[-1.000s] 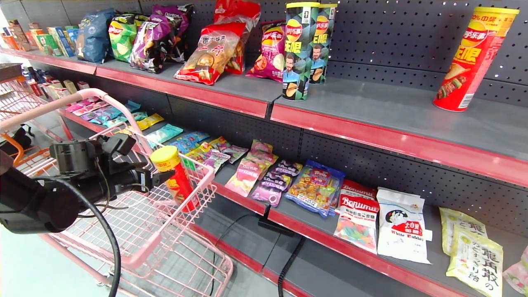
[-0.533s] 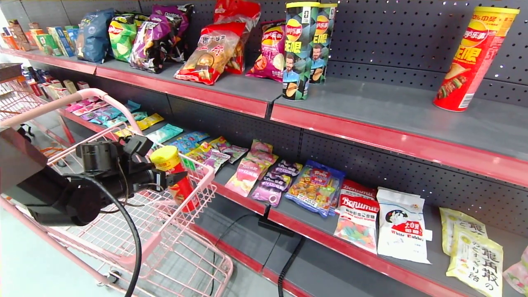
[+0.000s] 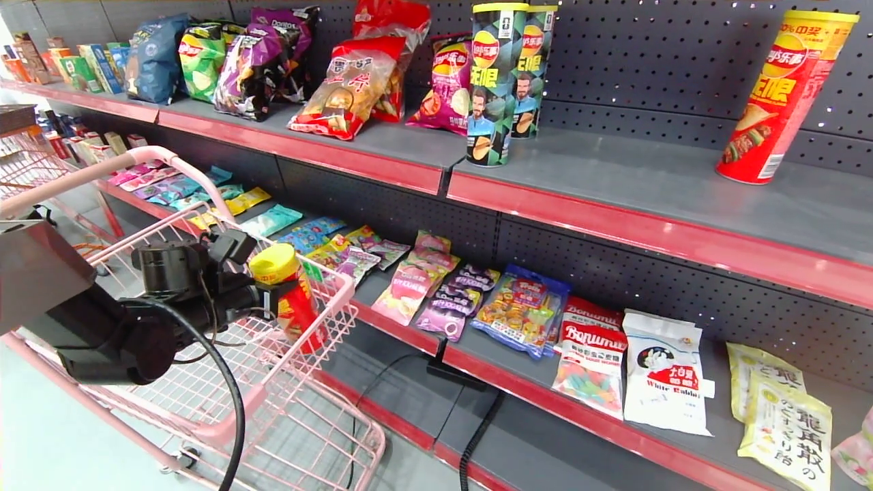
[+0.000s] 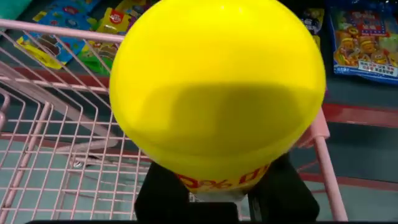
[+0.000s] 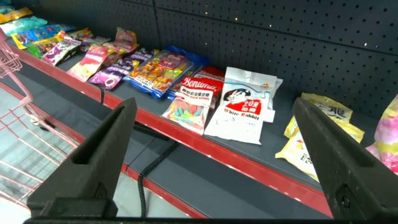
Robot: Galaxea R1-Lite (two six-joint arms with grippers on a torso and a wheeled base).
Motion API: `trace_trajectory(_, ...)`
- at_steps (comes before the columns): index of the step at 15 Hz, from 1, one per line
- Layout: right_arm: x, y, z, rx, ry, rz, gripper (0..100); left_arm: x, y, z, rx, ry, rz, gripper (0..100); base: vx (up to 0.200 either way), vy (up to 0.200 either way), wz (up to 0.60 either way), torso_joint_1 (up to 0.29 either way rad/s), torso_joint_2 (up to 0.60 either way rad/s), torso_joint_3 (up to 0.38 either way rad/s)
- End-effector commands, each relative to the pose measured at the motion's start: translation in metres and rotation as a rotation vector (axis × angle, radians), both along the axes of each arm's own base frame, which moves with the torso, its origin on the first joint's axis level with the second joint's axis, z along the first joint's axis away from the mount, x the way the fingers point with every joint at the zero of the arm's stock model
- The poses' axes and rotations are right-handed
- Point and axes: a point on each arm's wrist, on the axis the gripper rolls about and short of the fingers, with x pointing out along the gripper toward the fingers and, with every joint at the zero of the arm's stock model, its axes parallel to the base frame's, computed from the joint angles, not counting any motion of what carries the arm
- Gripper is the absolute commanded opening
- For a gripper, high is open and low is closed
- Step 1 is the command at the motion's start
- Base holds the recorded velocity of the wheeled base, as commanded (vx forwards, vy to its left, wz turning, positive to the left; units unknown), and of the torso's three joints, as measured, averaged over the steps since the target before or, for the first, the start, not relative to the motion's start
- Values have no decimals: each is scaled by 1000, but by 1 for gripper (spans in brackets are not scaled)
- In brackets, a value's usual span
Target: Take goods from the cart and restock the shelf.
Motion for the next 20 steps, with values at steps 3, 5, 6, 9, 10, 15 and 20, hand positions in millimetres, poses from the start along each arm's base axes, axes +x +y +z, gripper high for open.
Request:
trace_trajectory(3, 0, 0, 0, 0, 0, 0, 100, -42, 5, 56, -10, -81, 26, 0, 0, 0, 0, 0, 0, 0)
trace_trajectory(5, 0, 0, 0, 0, 0, 0, 100, -73, 6, 95, -39, -108, 41, 0, 0, 0, 0, 0, 0, 0)
trace_trajectory(6, 0, 0, 0, -2, 0, 0, 100, -91, 5, 116, -49, -122, 45, 0, 0, 0, 0, 0, 0, 0)
trace_trajectory(9, 0, 0, 0, 0, 0, 0, 100, -148, 3, 168, -47, -203, 46, 0, 0, 0, 0, 0, 0, 0)
trace_trajectory(10, 0, 0, 0, 0, 0, 0, 100, -169, 1, 183, -46, -226, 44, 0, 0, 0, 0, 0, 0, 0)
trace_trajectory(15, 0, 0, 0, 0, 0, 0, 100, -251, -4, 207, -45, -255, 43, 0, 0, 0, 0, 0, 0, 0)
trace_trajectory(20, 0, 0, 0, 1, 0, 0, 100, -291, -4, 203, -23, -334, 141, 0, 0, 0, 0, 101, -327, -215)
